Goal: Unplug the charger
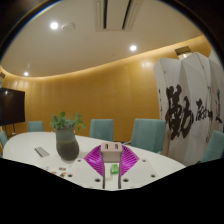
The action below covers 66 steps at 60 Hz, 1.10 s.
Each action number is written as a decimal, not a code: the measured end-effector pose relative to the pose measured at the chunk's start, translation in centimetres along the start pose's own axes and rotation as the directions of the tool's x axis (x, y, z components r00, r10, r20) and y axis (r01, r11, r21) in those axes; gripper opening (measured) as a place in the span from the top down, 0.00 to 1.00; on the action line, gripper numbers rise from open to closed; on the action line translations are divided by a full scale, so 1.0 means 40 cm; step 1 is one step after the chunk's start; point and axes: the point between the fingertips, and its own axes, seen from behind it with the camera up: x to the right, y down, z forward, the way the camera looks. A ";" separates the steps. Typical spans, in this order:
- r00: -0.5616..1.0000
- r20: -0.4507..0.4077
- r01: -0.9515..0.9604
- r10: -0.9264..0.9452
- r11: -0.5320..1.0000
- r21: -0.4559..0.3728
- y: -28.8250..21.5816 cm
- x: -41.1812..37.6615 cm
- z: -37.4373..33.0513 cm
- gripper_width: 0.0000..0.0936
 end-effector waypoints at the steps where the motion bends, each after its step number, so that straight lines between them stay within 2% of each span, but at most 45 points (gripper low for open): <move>1: 1.000 0.001 -0.016 0.016 1.000 0.014 -0.018 0.017 -0.007 0.82; 5: 1.000 -0.012 -0.025 0.025 1.000 0.015 -0.047 0.085 0.008 0.81; 8: 1.000 -0.028 -0.004 0.003 1.000 -0.029 -0.015 0.147 0.003 0.81; 12: 0.996 -0.064 0.047 -0.057 0.986 -0.158 0.136 0.239 0.004 0.81; 14: 0.994 -0.069 0.069 -0.086 0.973 -0.221 0.271 0.289 -0.012 0.80; 16: 0.992 -0.078 0.070 -0.098 0.950 -0.304 0.330 0.327 -0.016 0.79; 21: 0.991 -0.072 0.068 -0.117 0.870 -0.488 0.532 0.397 -0.061 0.75; 25: 0.992 -0.065 0.055 -0.110 0.828 -0.559 0.663 0.428 -0.093 0.70; 29: 0.993 -0.066 0.041 -0.100 0.800 -0.599 0.700 0.444 -0.103 0.67; 33: 0.993 -0.067 0.034 -0.094 0.792 -0.609 0.698 0.455 -0.105 0.57; 41: 0.993 -0.066 0.041 -0.098 0.805 -0.592 0.672 0.464 -0.108 0.19; 45: 0.994 -0.063 0.039 -0.094 0.808 -0.588 0.655 0.460 -0.118 0.05; 56: 0.989 -0.049 0.086 -0.137 0.819 -0.567 0.546 0.443 -0.216 0.07; 66: 0.988 -0.044 0.103 -0.148 0.841 -0.531 0.440 0.398 -0.381 0.07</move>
